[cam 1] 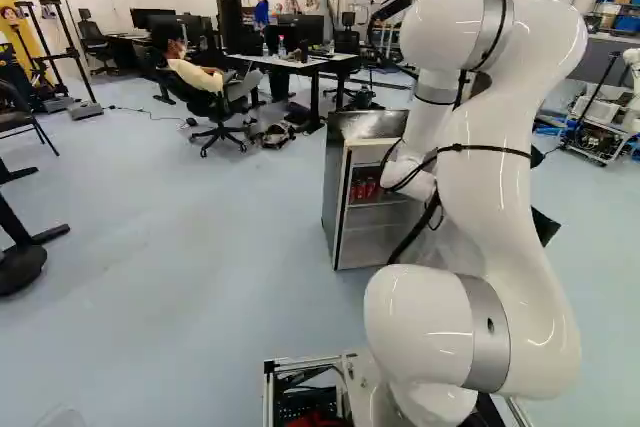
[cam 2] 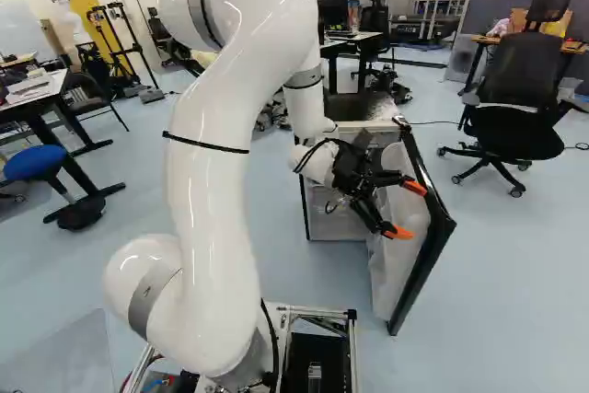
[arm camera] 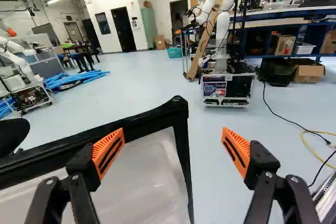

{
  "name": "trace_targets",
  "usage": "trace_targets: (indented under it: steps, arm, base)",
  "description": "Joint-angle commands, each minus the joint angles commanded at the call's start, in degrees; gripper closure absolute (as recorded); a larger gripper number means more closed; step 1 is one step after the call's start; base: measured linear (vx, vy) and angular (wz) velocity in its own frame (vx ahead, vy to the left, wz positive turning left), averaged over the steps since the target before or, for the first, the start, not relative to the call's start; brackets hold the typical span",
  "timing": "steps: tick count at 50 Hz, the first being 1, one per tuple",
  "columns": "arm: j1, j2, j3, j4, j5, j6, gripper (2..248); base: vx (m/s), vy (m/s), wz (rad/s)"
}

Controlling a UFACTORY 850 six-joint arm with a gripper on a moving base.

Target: Grab a drink from the fridge

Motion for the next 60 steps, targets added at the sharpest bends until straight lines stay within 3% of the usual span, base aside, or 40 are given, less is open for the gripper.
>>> trace_targets:
  steps: [27, 60]
  arm:
    - [-4.46, -2.36, -5.72, 0.0, -1.09, 0.0, 3]
    - [-9.26, -5.46, -12.78, 0.0, -5.71, 0.0, 3]
  base:
    - [0.0, 0.0, 0.0]
    - [0.0, 0.0, 0.0]
